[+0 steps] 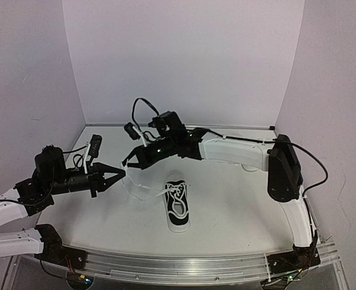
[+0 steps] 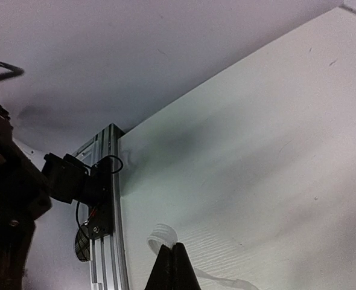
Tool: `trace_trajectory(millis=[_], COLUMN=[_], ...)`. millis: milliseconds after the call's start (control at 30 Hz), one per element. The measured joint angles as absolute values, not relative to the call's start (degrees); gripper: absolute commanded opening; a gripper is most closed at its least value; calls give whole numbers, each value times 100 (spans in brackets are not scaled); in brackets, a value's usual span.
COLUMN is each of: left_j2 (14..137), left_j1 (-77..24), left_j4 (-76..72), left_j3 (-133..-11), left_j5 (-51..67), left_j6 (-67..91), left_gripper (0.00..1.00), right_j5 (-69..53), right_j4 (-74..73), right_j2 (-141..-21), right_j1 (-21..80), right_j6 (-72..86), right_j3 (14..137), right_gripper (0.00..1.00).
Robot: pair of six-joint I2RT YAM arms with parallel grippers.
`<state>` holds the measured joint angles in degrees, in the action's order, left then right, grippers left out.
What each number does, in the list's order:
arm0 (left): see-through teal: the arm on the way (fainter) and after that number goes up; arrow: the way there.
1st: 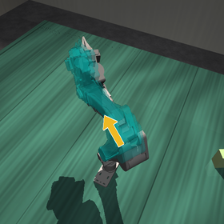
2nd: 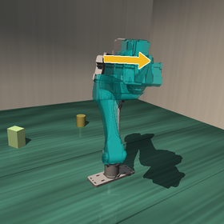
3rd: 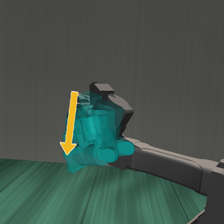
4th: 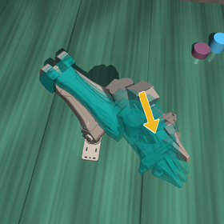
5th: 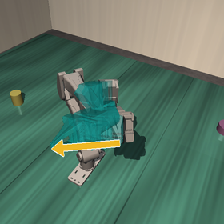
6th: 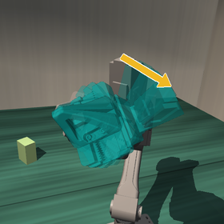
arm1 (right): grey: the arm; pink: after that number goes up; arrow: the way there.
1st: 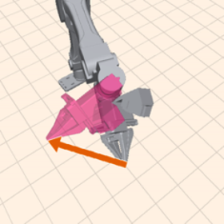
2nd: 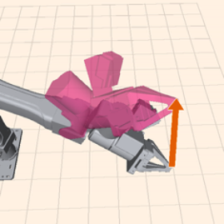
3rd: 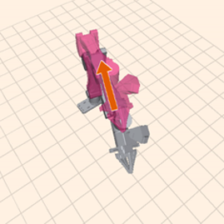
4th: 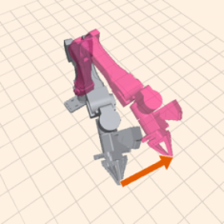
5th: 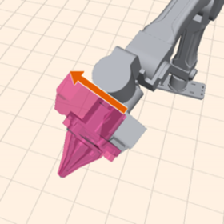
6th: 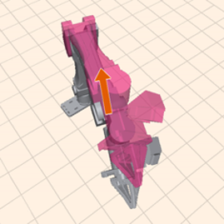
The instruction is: Tie the shoes
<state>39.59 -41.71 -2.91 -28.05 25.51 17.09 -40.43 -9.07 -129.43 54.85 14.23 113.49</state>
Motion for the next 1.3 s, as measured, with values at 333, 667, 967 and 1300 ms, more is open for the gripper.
trace_trajectory(millis=[333, 667, 967, 1300], left_j2=[4093, 5290, 7212, 8015], left_j1=[-4181, -4044, -2586, -2569], left_j4=[79, 1504, 1214, 555], left_j3=[-2882, -3630, -4167, -5028], left_j5=[2066, -479, -99, 888], left_j6=[1811, 2348, 2551, 2301], left_gripper=[0, 0, 0, 0], right_j5=[-3806, -3197, -3591, -3873], right_j4=[-1130, -1041, -849, -900], right_j2=[-13418, -11738, -10718, -11240], right_j1=[5499, 4683, 4915, 5502], right_j6=[1504, 1473, 1181, 1063], right_j3=[11291, 10427, 9683, 9520], right_gripper=[0, 0, 0, 0])
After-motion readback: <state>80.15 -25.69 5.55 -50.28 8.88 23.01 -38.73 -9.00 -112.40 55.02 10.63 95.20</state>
